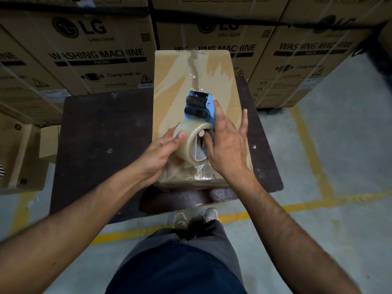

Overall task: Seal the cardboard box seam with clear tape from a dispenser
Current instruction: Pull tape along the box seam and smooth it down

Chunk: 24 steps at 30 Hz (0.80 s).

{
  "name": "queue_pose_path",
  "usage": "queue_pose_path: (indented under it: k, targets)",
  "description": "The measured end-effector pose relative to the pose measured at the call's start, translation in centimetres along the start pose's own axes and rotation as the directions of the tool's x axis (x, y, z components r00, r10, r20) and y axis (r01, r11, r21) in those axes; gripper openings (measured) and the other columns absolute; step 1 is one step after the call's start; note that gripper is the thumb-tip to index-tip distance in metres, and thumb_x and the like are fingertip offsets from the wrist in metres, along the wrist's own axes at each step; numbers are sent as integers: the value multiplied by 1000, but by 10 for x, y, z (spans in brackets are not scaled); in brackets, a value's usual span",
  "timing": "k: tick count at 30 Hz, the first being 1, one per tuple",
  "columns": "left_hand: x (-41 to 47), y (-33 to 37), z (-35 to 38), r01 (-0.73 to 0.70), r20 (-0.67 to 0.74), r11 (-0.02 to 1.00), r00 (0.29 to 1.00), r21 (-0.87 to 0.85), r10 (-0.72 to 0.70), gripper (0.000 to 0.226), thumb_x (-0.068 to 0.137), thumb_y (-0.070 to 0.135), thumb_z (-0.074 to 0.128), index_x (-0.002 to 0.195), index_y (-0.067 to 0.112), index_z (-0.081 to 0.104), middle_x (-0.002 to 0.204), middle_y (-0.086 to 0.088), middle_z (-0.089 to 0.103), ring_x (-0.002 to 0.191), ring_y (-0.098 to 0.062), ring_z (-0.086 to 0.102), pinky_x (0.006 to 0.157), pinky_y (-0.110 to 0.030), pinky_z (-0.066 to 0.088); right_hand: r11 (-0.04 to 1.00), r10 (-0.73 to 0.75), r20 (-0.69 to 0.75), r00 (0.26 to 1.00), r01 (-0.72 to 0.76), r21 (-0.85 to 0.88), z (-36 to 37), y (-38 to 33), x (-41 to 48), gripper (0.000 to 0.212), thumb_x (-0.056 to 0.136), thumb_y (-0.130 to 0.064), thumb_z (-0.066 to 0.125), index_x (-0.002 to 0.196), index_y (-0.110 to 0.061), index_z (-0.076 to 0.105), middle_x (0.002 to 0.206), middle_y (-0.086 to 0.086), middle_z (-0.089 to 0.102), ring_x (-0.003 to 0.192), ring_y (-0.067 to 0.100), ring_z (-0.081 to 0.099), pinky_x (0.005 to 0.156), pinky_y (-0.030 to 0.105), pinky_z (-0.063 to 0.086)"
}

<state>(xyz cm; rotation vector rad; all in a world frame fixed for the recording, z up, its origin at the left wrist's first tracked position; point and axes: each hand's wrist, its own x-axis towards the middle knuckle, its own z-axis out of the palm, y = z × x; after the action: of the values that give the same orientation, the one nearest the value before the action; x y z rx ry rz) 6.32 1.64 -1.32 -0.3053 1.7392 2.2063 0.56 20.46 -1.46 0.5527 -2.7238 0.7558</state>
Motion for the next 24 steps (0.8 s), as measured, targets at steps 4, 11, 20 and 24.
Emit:
queue_pose_path:
  k: [4, 11, 20, 24]
  targets:
    - [2, 9, 9, -8, -70, 995, 998, -104, 1, 62, 72, 62, 90, 114, 16, 84, 168, -13, 44, 150, -30, 50, 118, -39, 50, 1000, -5, 116, 993, 6, -8, -7, 4, 6, 79, 99, -45, 45, 169, -19, 20, 130, 3, 75, 154, 23, 42, 127, 72, 0]
    - [8, -1, 14, -147, -217, 988, 964, 48, 154, 70, 64, 72, 89, 96, 9, 86, 168, 16, 44, 164, -9, 18, 134, -52, 18, 872, 23, 103, 994, -71, 484, -7, 19, 42, 64, 98, -49, 60, 157, -27, 49, 154, -5, 60, 145, 15, 52, 121, 57, 38]
    - [9, -7, 43, -129, -297, 984, 941, 122, 160, 34, 76, 59, 86, 65, 28, 82, 173, 13, 34, 162, 3, 5, 134, -43, 10, 833, -1, 356, 935, -196, 518, 9, 41, 91, 53, 80, -63, 81, 129, -45, 74, 152, 1, 62, 153, 16, 40, 128, 47, 31]
    - [15, -15, 47, -108, -409, 986, 900, 129, 152, 48, 76, 58, 86, 65, 12, 76, 172, 15, 35, 160, 7, 9, 127, -32, 14, 798, 4, 372, 928, -227, 558, 16, 51, 93, 46, 76, -58, 86, 119, -42, 80, 145, -2, 67, 149, 10, 46, 127, 44, 35]
